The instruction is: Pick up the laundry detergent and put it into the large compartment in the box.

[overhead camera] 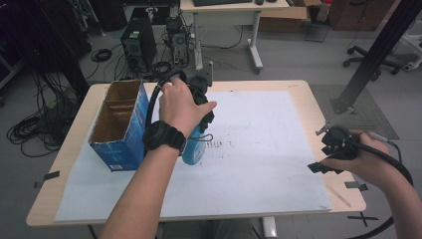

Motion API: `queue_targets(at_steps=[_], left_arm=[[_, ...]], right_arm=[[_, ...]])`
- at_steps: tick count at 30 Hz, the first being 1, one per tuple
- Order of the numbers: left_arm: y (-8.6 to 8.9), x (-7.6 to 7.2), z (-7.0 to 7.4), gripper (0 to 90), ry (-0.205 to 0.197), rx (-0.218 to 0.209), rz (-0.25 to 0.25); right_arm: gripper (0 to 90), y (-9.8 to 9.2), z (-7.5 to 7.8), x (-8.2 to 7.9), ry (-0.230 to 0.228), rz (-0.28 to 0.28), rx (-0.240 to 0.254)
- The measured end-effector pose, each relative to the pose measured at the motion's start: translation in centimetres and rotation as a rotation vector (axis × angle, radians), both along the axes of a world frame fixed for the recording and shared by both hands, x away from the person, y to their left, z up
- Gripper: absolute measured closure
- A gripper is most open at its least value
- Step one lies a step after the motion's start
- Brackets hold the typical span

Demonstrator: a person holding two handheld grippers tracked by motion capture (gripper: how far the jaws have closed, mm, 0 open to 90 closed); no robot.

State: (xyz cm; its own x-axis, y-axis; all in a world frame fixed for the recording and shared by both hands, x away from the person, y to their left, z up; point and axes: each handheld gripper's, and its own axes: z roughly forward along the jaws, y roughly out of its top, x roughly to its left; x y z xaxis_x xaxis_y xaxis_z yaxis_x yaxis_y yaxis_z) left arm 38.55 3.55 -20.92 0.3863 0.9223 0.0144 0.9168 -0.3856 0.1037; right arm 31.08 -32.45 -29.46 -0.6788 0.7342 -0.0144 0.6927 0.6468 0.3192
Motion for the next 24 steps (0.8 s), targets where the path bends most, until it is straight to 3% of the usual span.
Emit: queue_targets(at_steps=[24], left_arm=[[0.4,0.5,3.3,37.3,0.001,-0.002,0.013]], right_arm=[[21.7,0.3,0.0,0.6,0.008,0.008,-0.001]])
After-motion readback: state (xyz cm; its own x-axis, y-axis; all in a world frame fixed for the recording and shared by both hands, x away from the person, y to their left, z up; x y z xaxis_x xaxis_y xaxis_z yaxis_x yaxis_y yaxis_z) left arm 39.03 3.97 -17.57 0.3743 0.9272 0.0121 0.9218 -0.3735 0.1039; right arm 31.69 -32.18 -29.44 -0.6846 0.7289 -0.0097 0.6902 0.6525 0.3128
